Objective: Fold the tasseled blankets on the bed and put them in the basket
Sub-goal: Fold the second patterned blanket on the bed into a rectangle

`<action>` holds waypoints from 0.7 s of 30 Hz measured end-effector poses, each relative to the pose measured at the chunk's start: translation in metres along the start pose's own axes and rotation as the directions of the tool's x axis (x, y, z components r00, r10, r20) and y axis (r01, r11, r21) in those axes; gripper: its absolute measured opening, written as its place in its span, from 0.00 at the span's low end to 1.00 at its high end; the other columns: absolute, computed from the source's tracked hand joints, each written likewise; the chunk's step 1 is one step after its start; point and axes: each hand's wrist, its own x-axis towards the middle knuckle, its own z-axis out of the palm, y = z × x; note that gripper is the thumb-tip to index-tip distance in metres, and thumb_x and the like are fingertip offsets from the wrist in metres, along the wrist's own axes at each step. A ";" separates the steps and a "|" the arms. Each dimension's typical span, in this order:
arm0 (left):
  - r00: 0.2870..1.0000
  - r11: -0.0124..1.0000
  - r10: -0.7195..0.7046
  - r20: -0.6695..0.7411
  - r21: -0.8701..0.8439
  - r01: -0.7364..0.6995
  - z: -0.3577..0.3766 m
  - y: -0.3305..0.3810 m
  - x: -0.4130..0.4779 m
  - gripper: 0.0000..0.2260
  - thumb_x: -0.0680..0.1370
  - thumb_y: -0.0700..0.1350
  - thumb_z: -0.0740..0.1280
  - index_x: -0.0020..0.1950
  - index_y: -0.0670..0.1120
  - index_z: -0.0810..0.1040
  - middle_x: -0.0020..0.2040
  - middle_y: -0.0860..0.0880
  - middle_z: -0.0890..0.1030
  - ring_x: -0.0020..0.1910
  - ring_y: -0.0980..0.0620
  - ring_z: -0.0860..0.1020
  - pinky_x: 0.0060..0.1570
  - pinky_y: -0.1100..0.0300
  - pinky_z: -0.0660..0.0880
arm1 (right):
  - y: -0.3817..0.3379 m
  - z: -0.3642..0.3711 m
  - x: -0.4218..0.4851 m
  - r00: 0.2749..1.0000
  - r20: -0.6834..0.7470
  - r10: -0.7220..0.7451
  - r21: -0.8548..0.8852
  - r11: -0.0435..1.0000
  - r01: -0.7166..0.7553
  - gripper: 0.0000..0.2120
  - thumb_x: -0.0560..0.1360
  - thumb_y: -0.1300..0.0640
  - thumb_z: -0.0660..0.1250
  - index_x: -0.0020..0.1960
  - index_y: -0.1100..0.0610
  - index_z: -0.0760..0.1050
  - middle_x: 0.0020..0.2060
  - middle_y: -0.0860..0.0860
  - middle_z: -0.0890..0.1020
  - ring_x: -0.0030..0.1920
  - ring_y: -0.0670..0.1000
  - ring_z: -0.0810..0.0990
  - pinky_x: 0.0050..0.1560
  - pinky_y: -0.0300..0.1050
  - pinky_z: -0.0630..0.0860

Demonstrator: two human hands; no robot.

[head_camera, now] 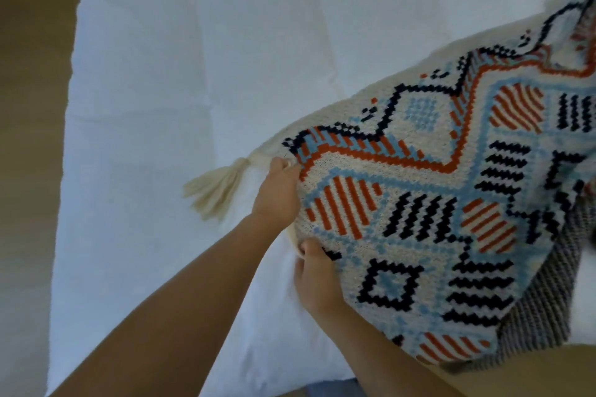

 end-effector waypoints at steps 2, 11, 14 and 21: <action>0.998 0.998 0.067 0.014 0.015 -0.067 -0.022 -0.016 0.007 0.19 0.75 0.32 0.58 0.65 0.44 0.70 0.58 0.46 0.67 0.51 0.49 0.72 0.50 0.59 0.73 | -0.021 0.002 -0.001 0.999 -0.024 -0.039 0.038 0.998 0.040 0.06 0.78 0.61 0.59 0.54 0.59 0.72 0.50 0.54 0.80 0.52 0.51 0.80 0.48 0.39 0.74; 0.951 0.952 0.283 -0.126 0.159 -0.262 -0.183 -0.087 0.083 0.13 0.78 0.38 0.60 0.62 0.39 0.71 0.62 0.38 0.69 0.55 0.39 0.73 0.49 0.58 0.68 | -0.206 0.035 0.060 0.974 -0.195 -0.117 0.297 0.939 0.172 0.07 0.76 0.64 0.59 0.41 0.56 0.63 0.30 0.44 0.65 0.32 0.46 0.67 0.26 0.35 0.62; 0.900 0.921 0.362 -0.242 0.241 -0.306 -0.236 -0.105 0.119 0.15 0.75 0.33 0.60 0.61 0.38 0.72 0.65 0.37 0.69 0.57 0.36 0.73 0.49 0.57 0.67 | -0.269 0.047 0.102 0.958 -0.274 -0.080 0.425 0.884 0.196 0.12 0.75 0.65 0.58 0.36 0.53 0.61 0.29 0.45 0.65 0.28 0.45 0.64 0.24 0.33 0.62; 0.988 0.994 0.105 0.111 -0.007 -0.105 -0.210 -0.166 0.139 0.35 0.76 0.42 0.65 0.76 0.48 0.48 0.72 0.40 0.65 0.65 0.39 0.69 0.56 0.51 0.69 | -0.263 0.095 0.144 0.983 -0.059 0.171 0.408 0.903 -0.133 0.17 0.78 0.59 0.56 0.67 0.58 0.65 0.62 0.54 0.73 0.61 0.52 0.72 0.59 0.42 0.69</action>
